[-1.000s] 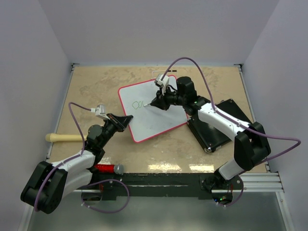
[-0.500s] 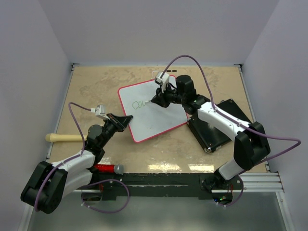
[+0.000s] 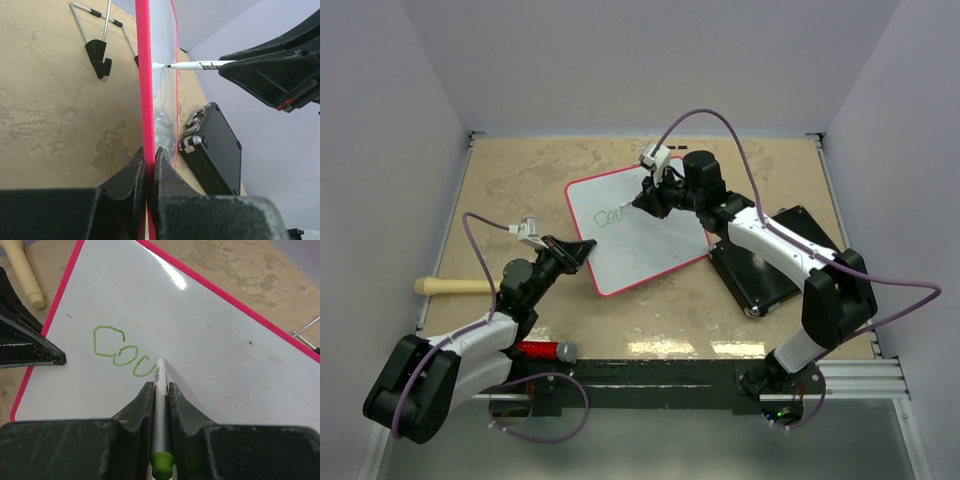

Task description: Write a sentence on the whiteboard

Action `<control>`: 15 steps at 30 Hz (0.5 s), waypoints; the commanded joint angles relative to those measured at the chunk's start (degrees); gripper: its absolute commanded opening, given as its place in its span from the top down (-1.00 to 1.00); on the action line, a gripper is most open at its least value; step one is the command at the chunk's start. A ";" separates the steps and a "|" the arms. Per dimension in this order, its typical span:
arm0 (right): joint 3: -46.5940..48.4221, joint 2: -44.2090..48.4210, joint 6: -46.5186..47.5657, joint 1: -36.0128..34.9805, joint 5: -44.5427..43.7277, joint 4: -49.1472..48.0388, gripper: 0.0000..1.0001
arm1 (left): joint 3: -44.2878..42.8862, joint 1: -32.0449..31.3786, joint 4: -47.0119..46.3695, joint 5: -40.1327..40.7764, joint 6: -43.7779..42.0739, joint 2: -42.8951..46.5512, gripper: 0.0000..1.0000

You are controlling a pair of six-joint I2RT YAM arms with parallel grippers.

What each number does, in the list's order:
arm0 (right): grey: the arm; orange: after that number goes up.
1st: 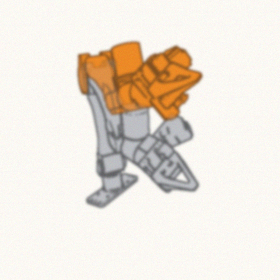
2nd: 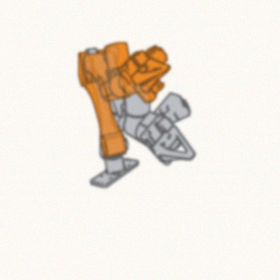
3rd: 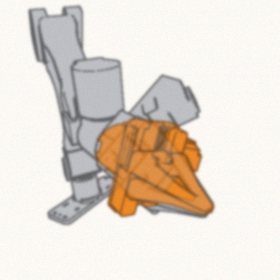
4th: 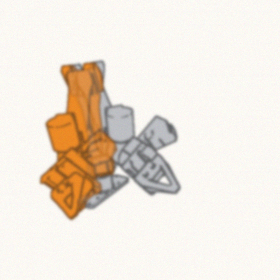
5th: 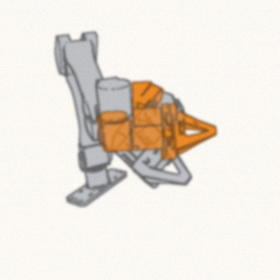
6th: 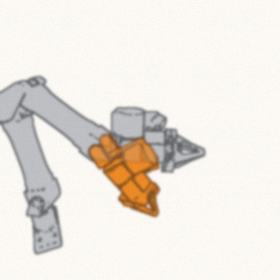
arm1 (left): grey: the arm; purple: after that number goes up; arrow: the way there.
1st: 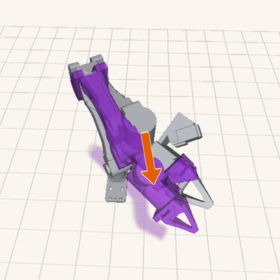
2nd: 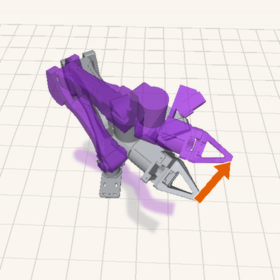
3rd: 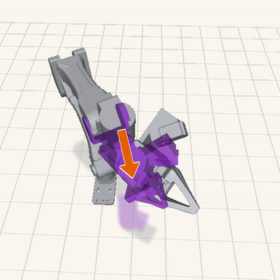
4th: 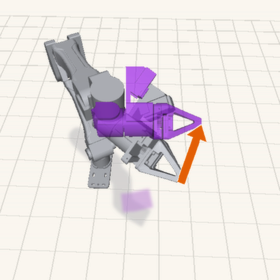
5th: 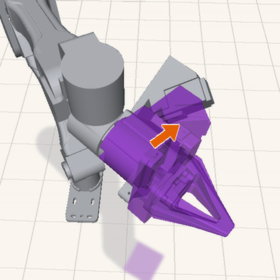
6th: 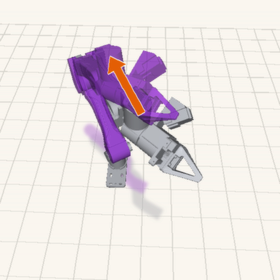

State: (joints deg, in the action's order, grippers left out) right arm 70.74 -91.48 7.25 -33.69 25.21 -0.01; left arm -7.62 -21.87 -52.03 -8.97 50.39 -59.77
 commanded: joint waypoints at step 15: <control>-4.74 5.44 2.60 0.47 -2.52 3.97 1.00 | 0.59 -0.55 0.26 -3.86 -8.64 0.18 1.00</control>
State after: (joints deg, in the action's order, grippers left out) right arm 65.84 -87.83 8.86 -33.69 26.33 2.46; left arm -7.60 -21.87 -52.18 -9.06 50.37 -59.77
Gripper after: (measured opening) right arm 0.139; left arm 0.076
